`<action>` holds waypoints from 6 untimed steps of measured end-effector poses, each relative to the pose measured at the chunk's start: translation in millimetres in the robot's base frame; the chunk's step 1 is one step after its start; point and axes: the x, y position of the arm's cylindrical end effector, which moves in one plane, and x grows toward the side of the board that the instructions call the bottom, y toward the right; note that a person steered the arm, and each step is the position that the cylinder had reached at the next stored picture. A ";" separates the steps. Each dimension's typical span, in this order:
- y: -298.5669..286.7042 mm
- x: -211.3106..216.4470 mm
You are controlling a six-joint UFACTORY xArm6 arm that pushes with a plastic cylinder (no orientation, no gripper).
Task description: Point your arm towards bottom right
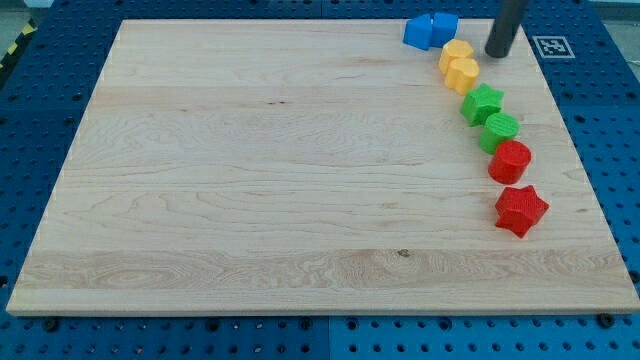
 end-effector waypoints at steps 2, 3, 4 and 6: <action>19.9 105.8; 25.6 160.7; 25.5 230.1; -8.3 342.0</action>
